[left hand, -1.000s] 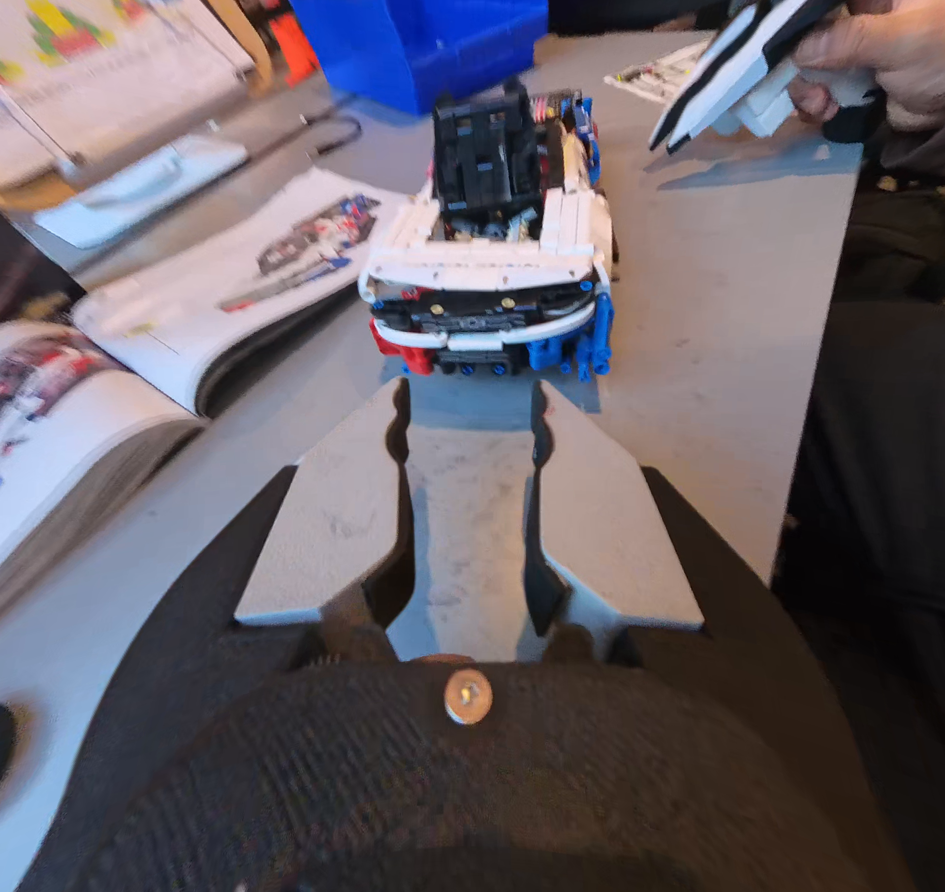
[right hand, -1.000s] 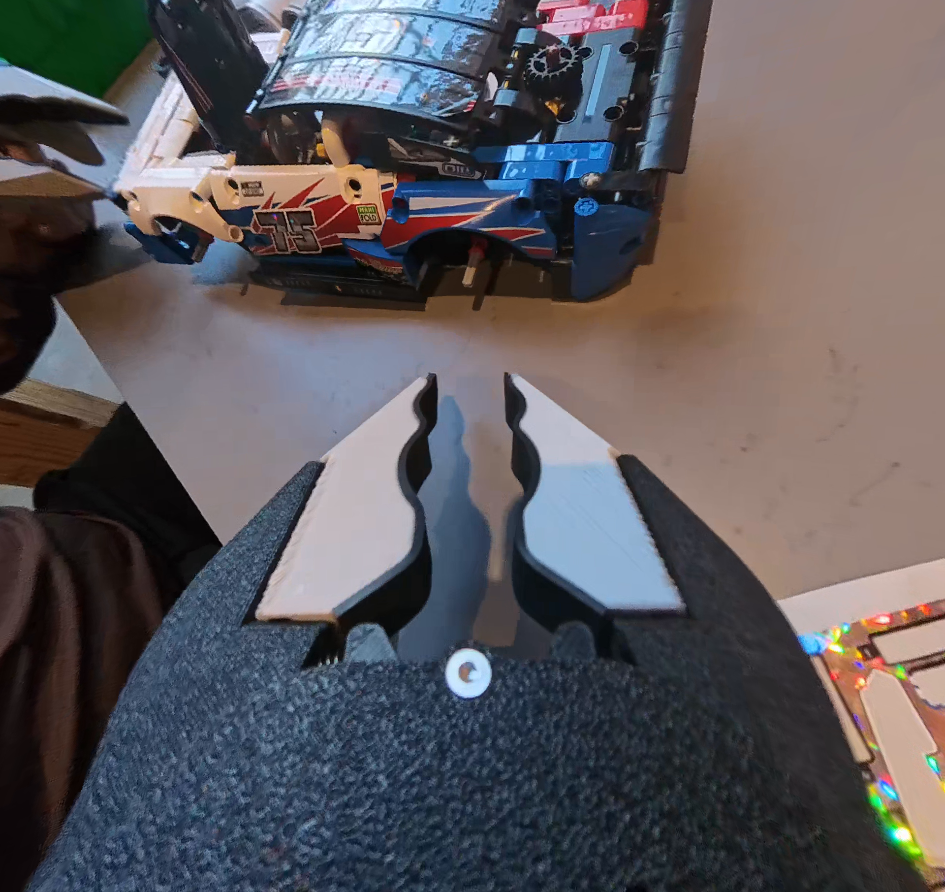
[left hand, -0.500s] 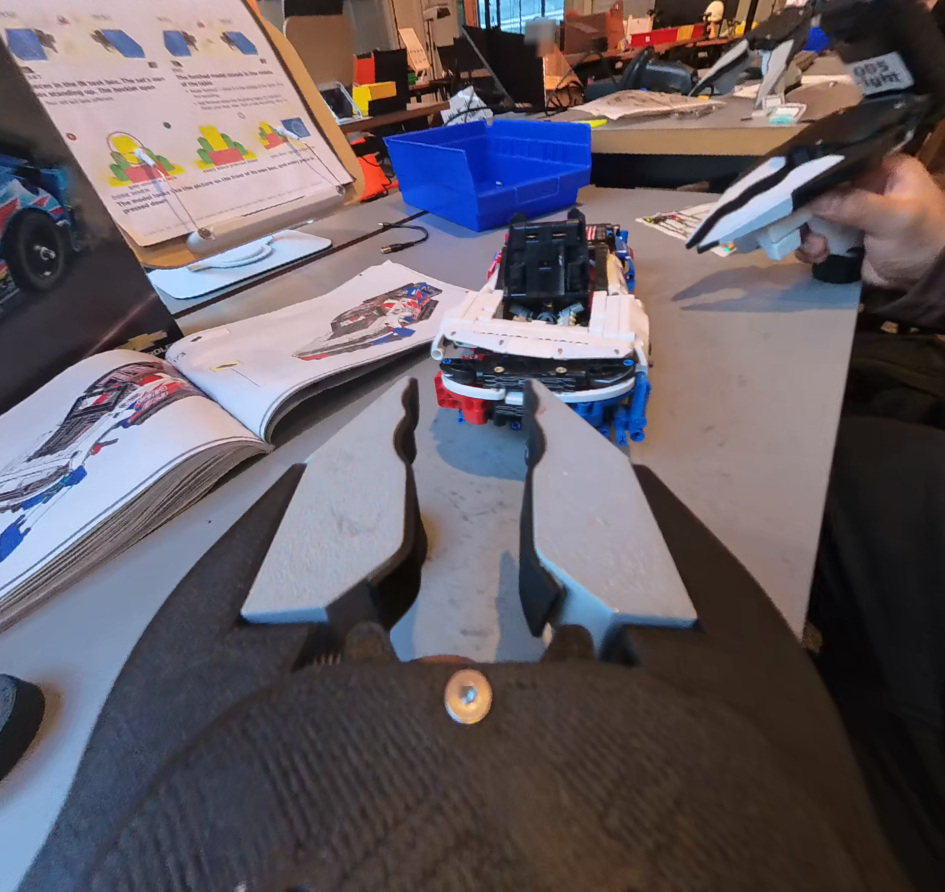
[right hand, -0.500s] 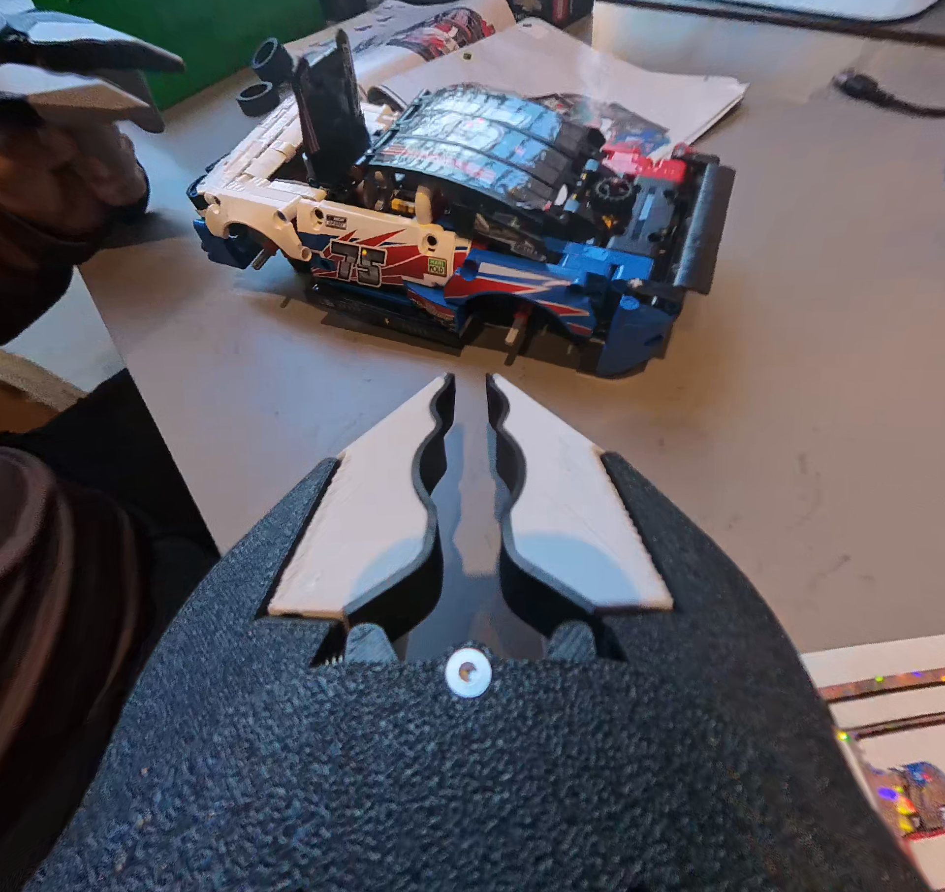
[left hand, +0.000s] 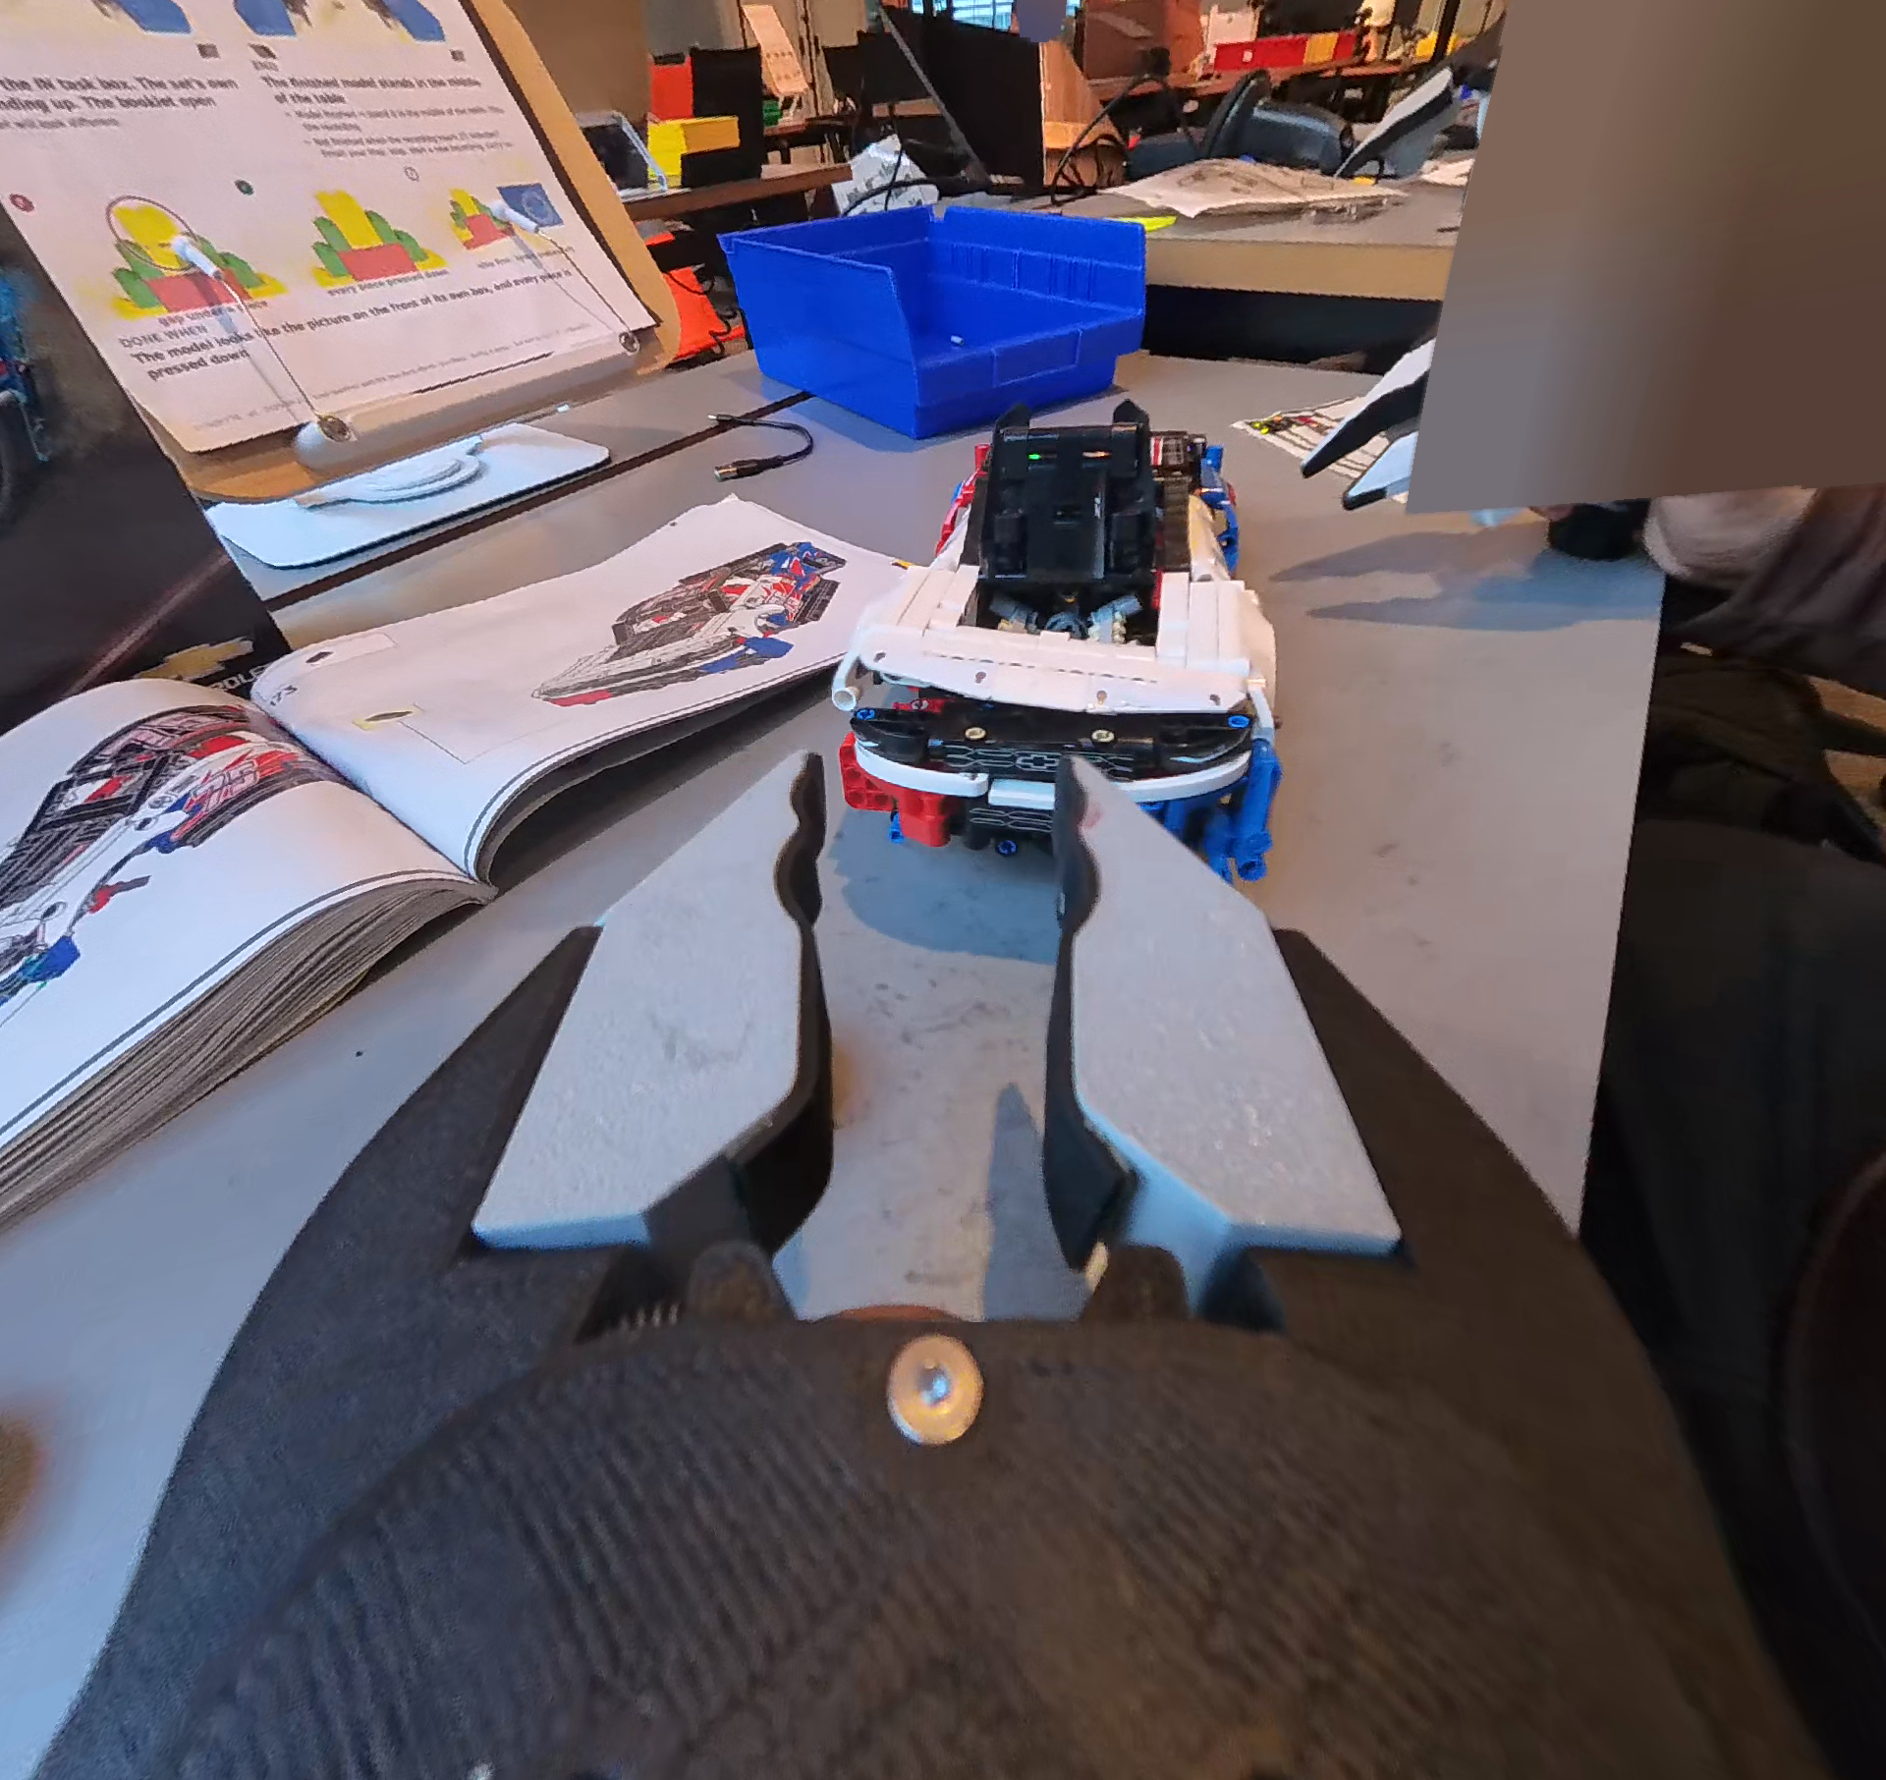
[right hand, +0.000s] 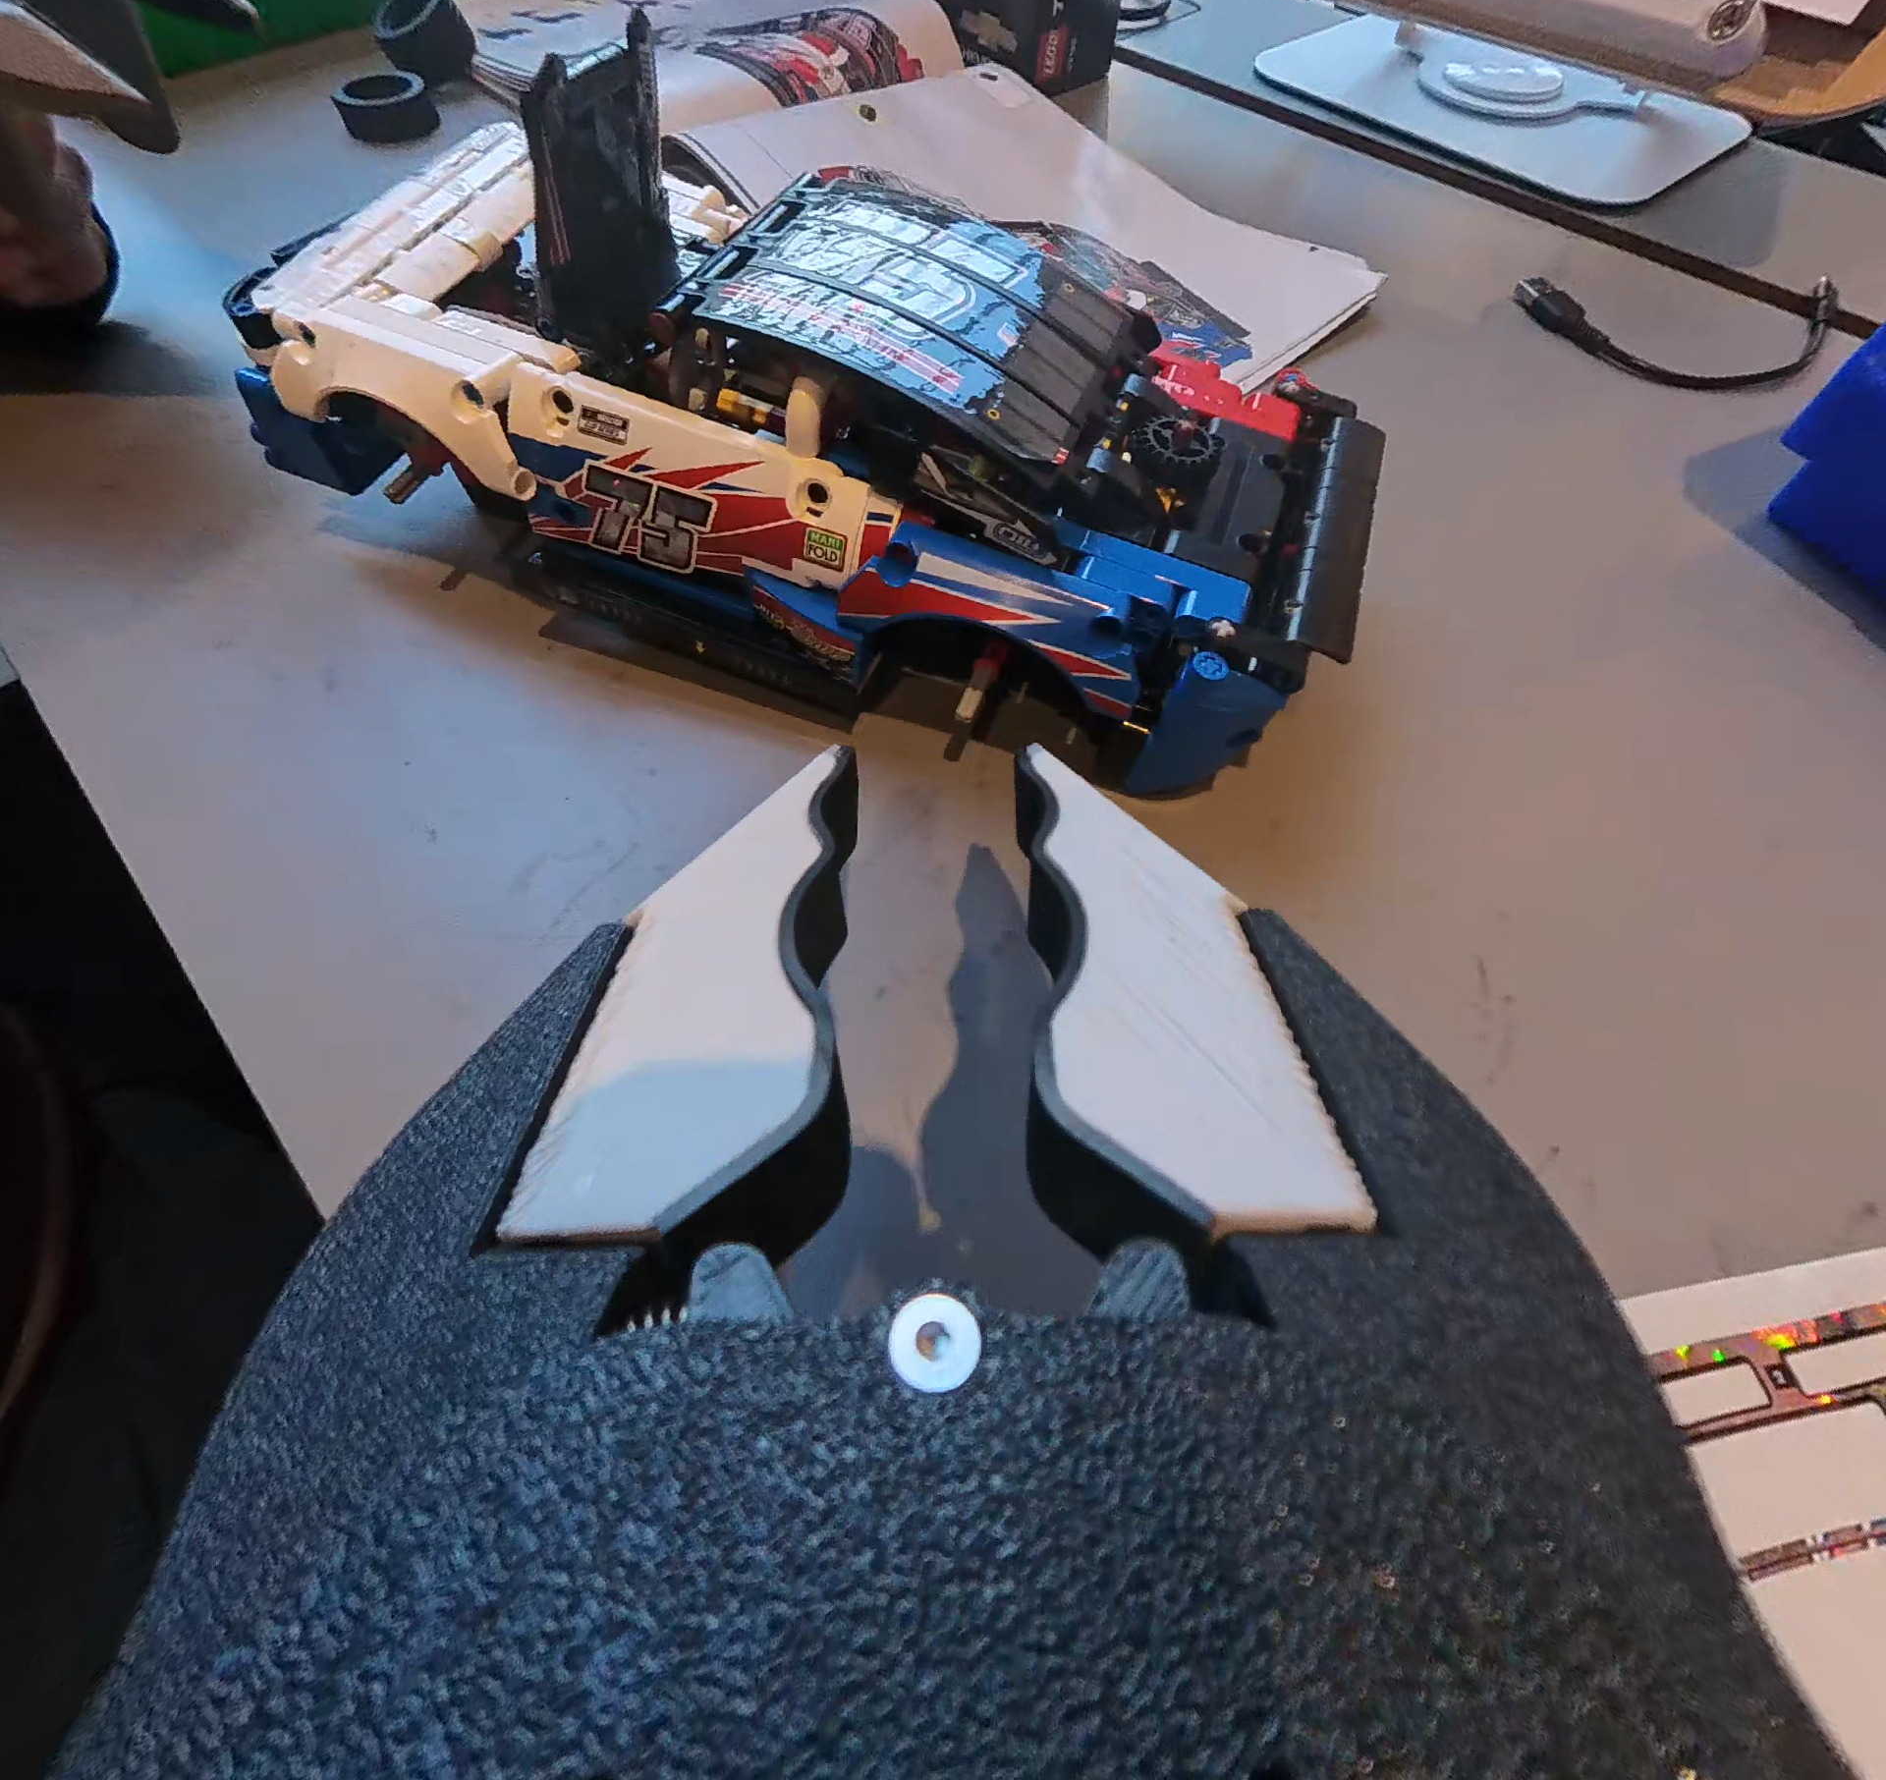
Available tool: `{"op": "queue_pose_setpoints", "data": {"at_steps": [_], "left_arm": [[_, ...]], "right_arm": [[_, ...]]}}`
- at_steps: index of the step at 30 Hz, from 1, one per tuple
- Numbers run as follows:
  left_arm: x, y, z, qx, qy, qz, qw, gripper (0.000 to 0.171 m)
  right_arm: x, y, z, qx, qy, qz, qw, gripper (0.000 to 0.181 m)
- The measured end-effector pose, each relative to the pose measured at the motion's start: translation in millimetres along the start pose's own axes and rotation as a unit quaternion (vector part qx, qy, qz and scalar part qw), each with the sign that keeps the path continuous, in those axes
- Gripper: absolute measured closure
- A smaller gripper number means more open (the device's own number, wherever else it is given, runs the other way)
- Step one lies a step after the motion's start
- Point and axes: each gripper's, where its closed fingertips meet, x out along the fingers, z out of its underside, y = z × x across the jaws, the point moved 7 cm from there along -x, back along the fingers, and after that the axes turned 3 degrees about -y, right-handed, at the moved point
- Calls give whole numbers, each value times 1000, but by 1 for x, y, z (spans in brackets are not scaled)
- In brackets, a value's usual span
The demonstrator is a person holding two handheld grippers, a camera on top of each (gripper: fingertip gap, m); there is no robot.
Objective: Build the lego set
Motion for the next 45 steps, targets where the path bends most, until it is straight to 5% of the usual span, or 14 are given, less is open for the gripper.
{"op": "queue_pose_setpoints", "data": {"at_steps": [45], "left_arm": [[3, 3, 1, 7, -13, 13, 1000, 132]], "right_arm": [[6, -5, -1, -31, -12, 15, 999, 143]]}}
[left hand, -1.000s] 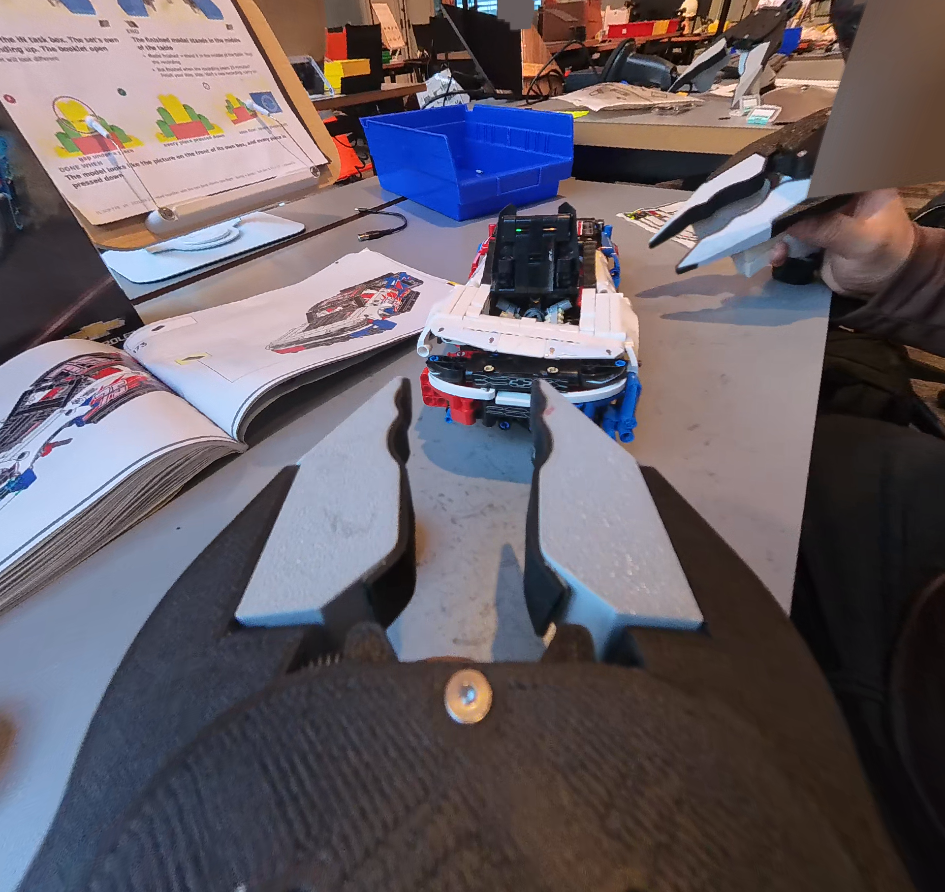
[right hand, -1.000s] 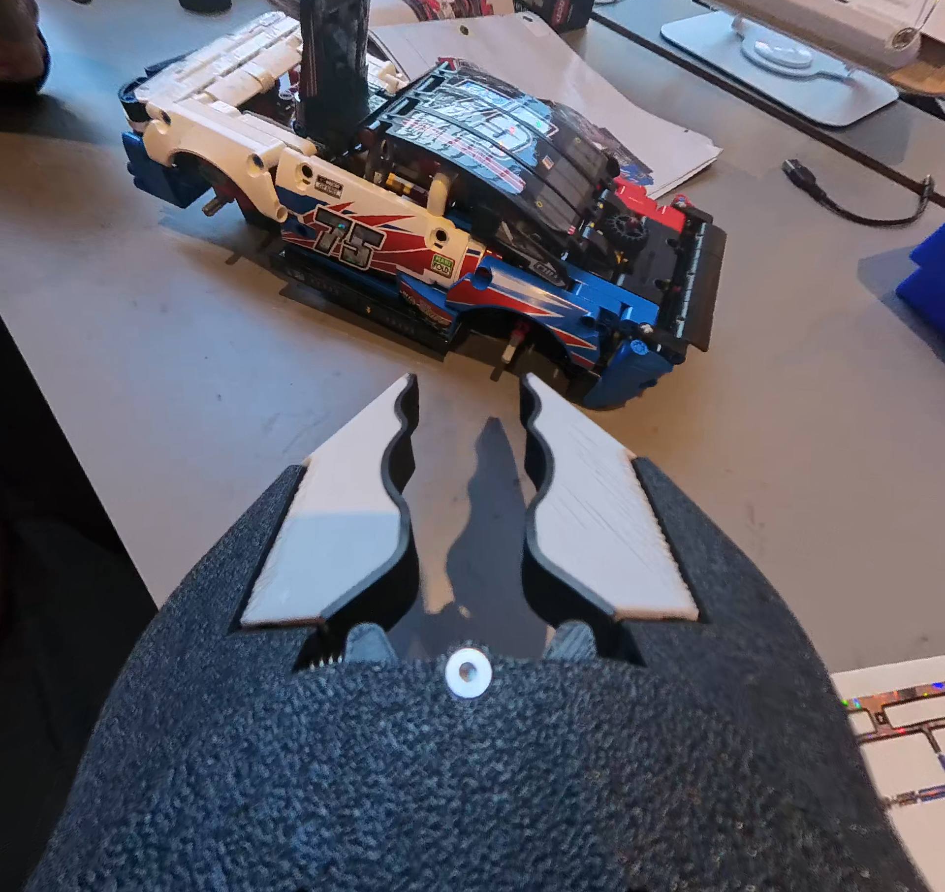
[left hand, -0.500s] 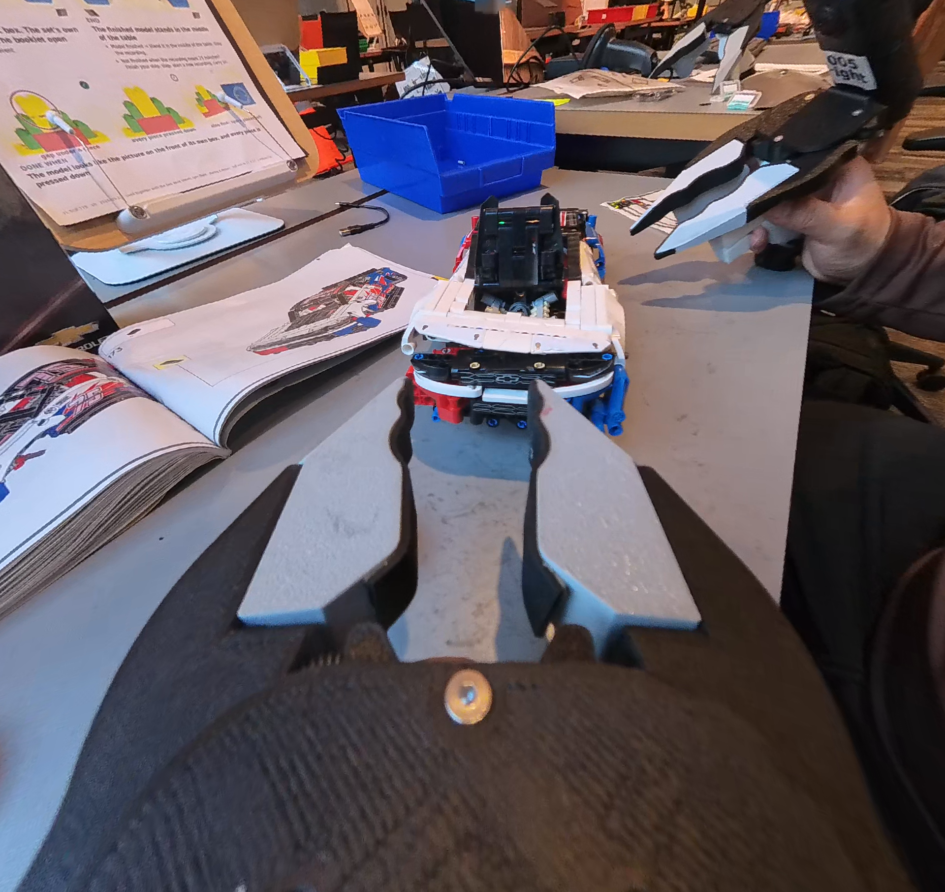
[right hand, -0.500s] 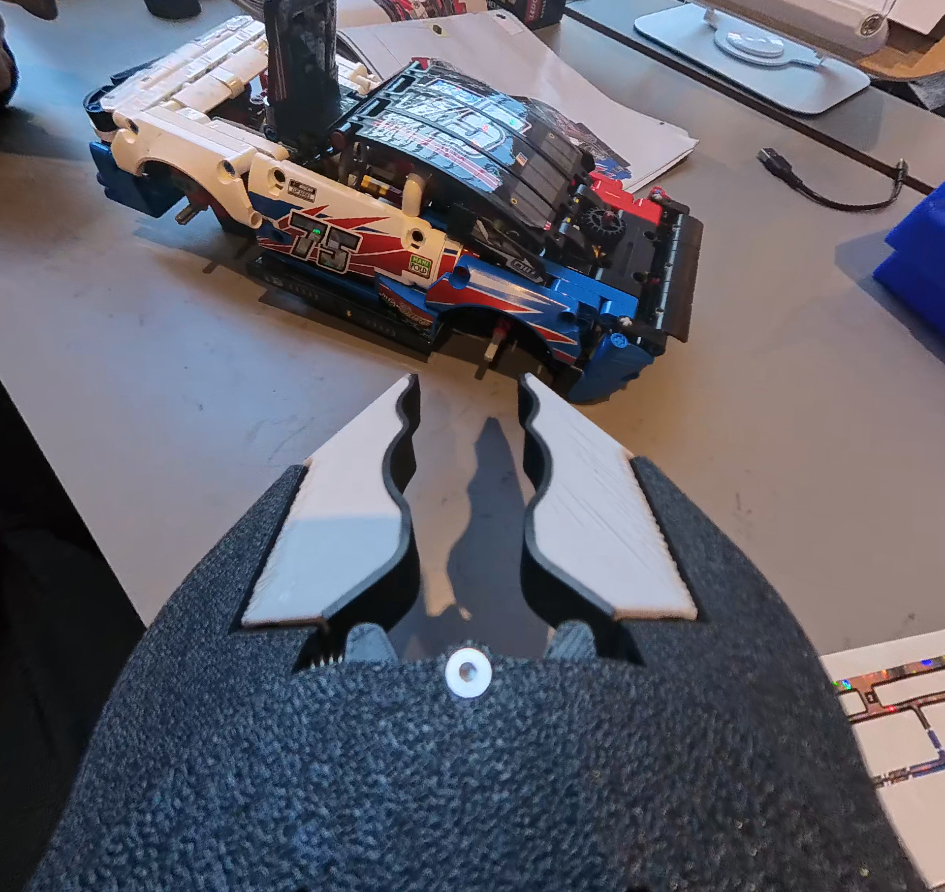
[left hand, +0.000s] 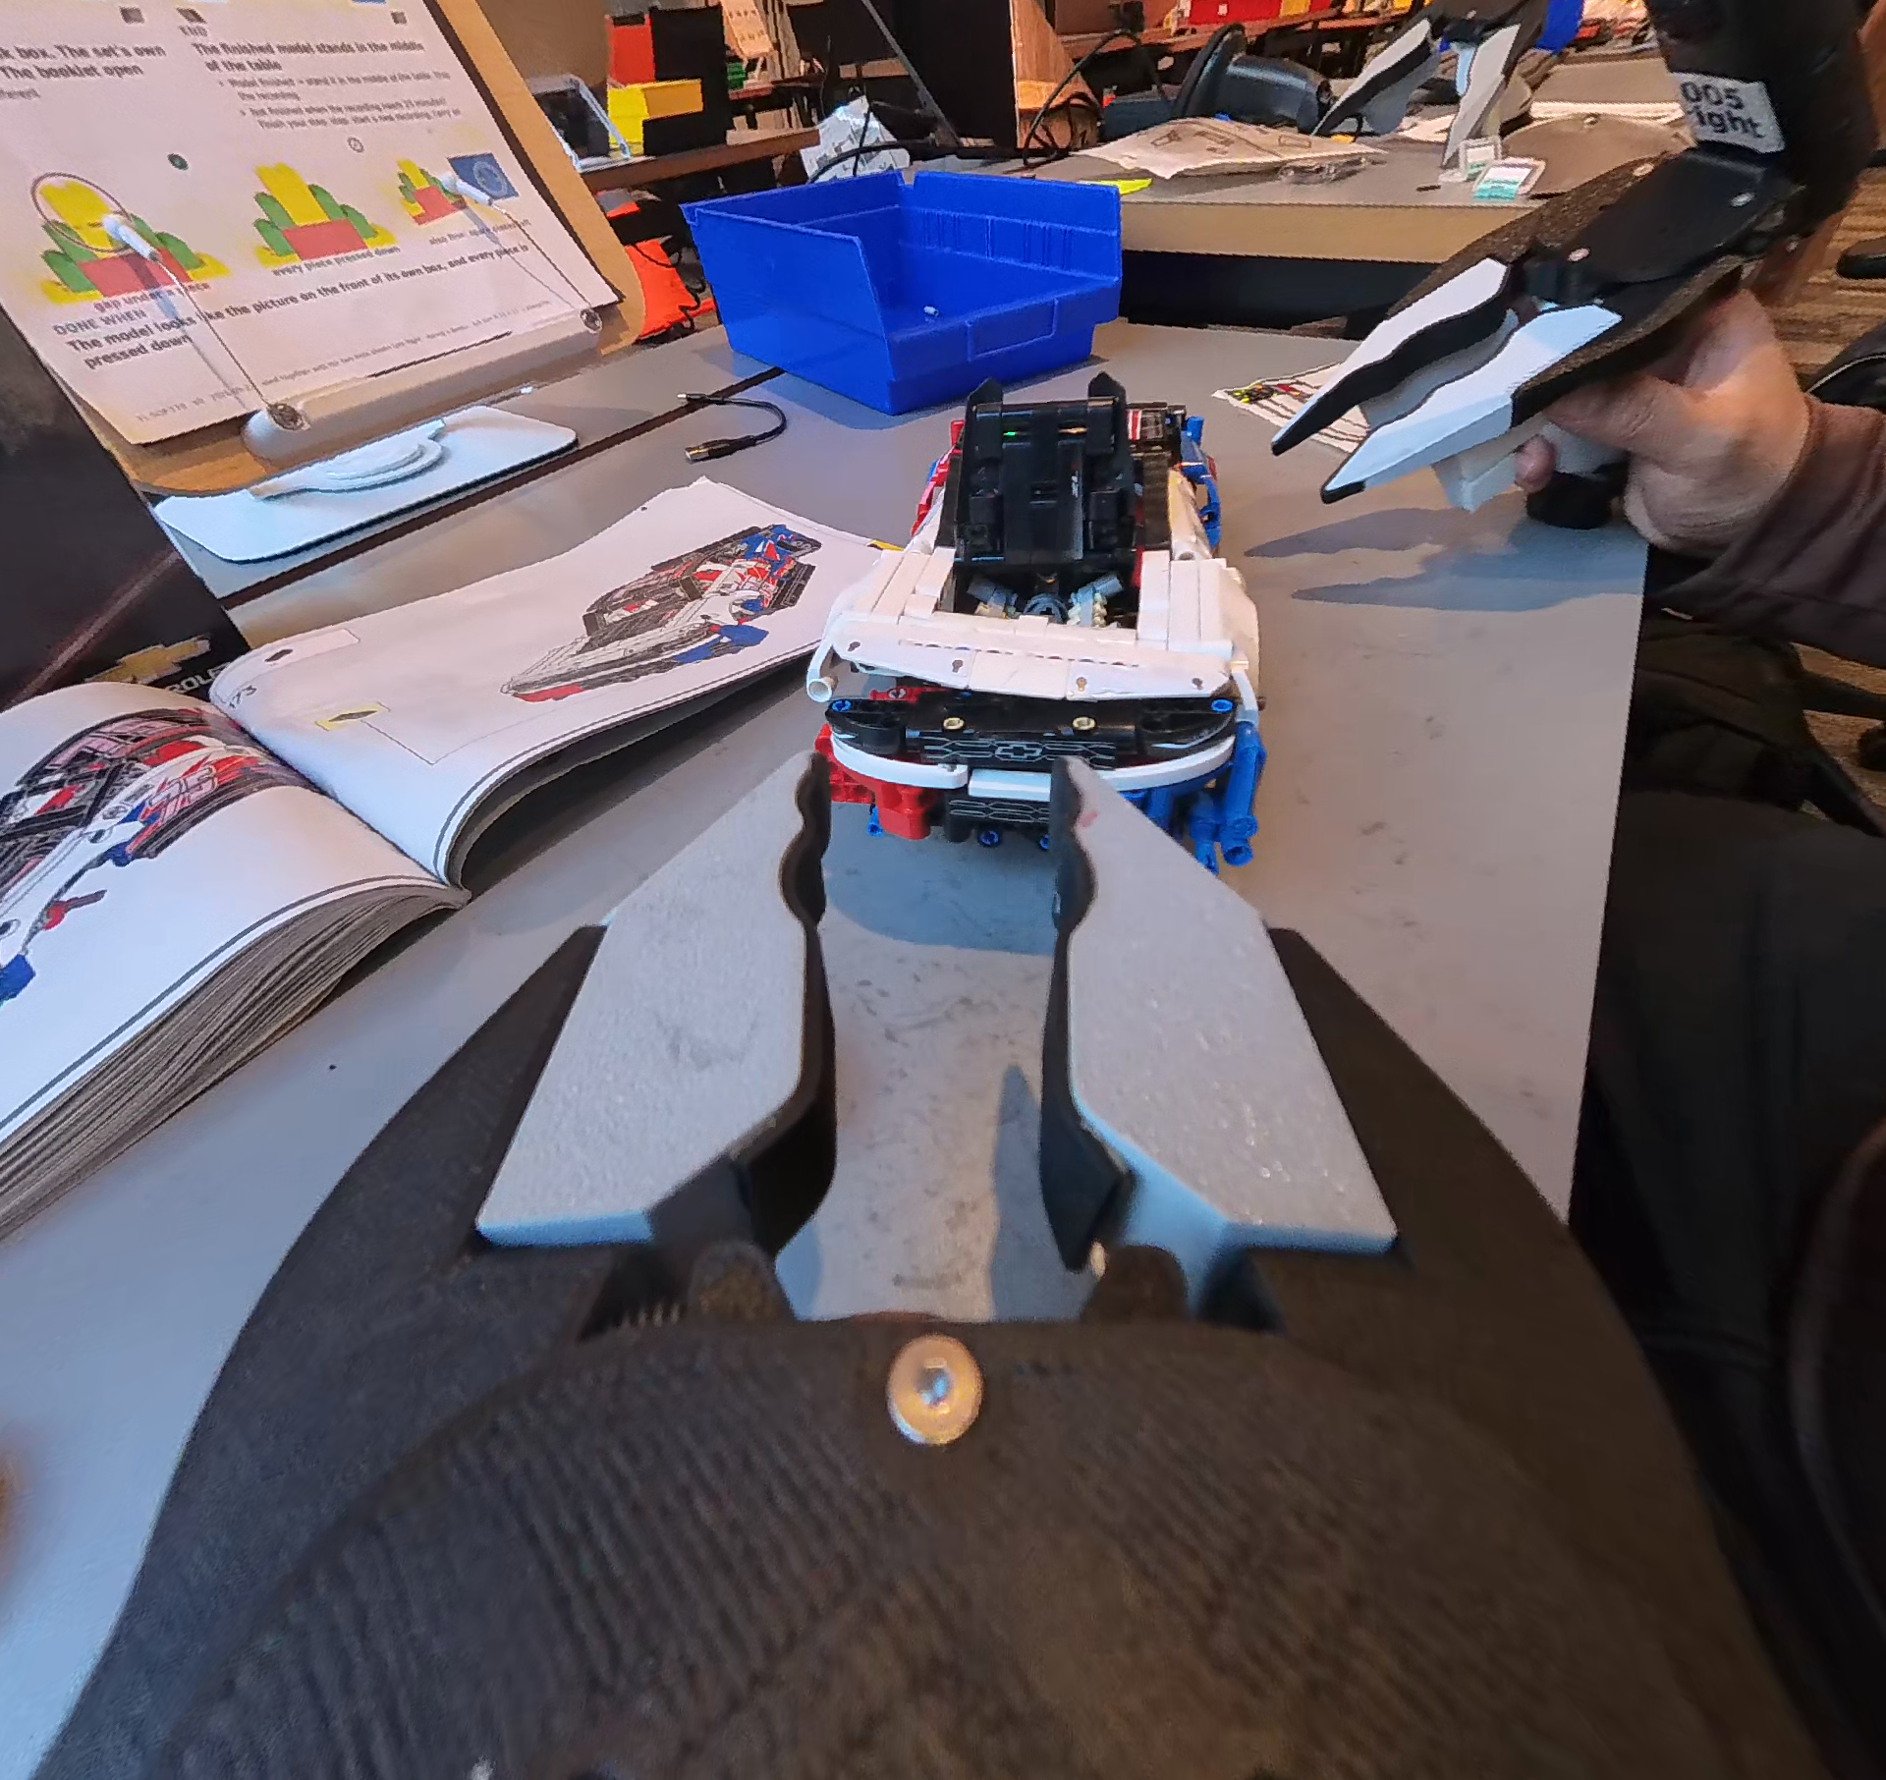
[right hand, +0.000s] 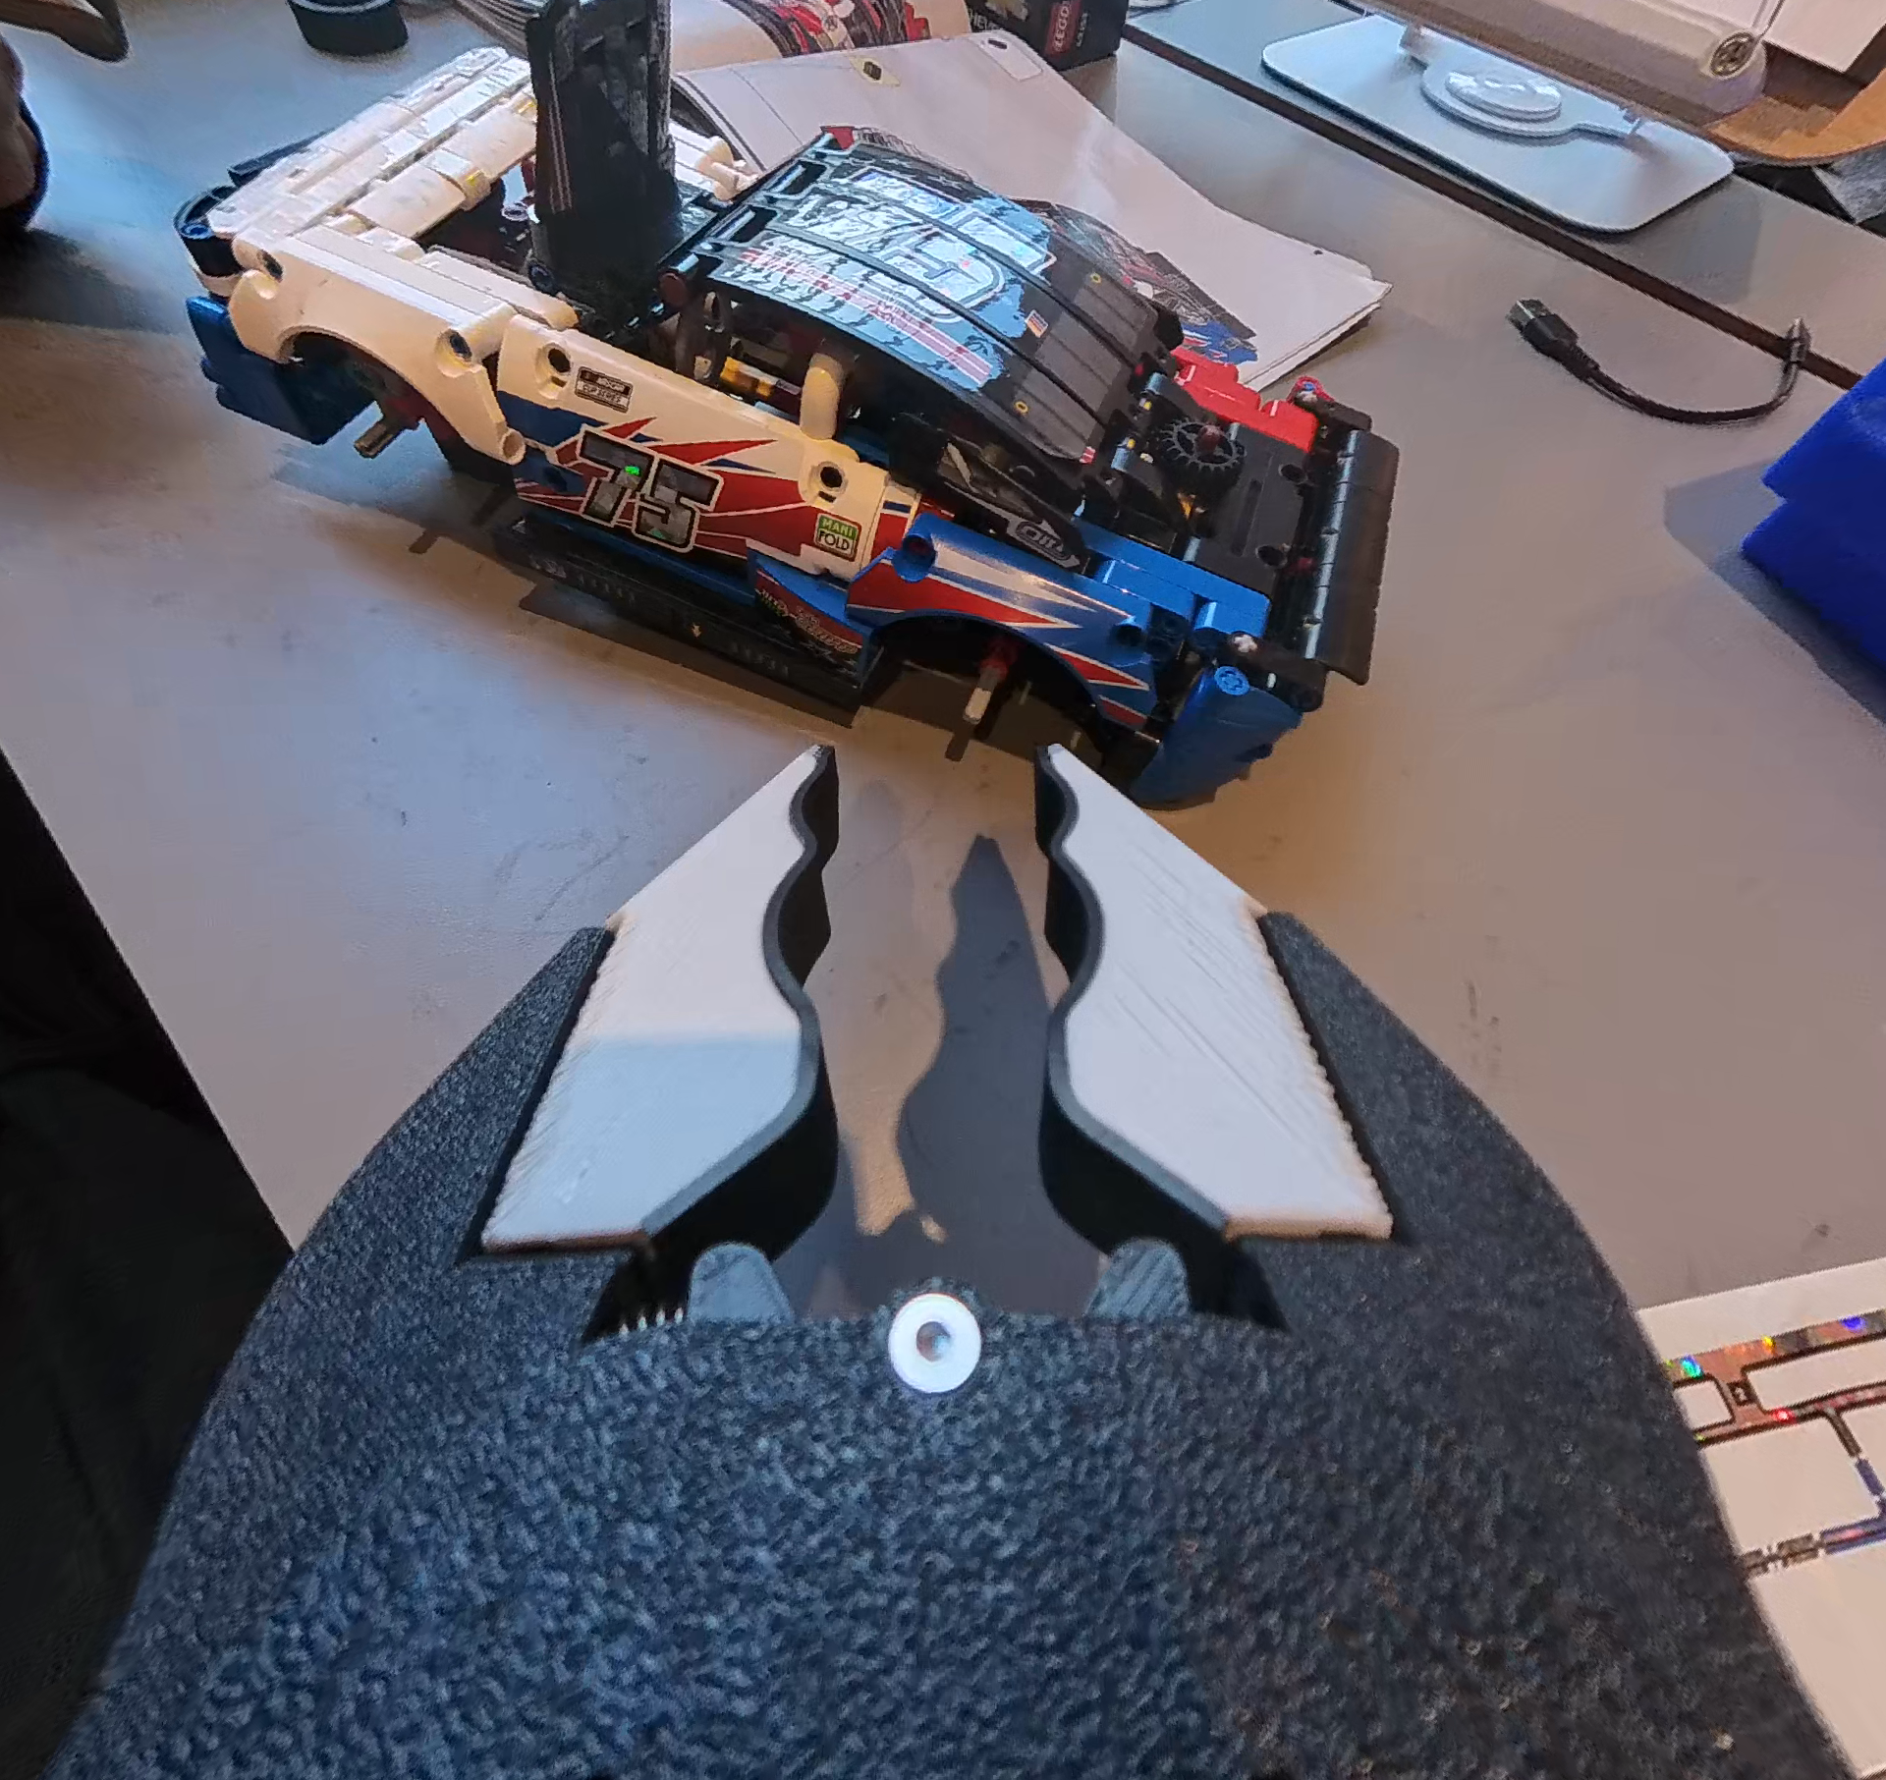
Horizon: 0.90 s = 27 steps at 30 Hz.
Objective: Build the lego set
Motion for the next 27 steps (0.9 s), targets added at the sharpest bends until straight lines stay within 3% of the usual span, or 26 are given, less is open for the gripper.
{"op": "queue_pose_setpoints", "data": {"at_steps": [22, 24, 27], "left_arm": [[2, -1, 1, -6, -12, 2, 1000, 134], [5, -5, 2, -27, -21, 9, 999, 128], [7, -5, 1, -63, -23, 67, 996, 105]], "right_arm": [[2, 1, 2, -6, -13, 13, 1000, 144], [1, 1, 0, -7, -9, 26, 1000, 144], [-2, -7, -8, 5, 18, 41, 999, 139]]}}
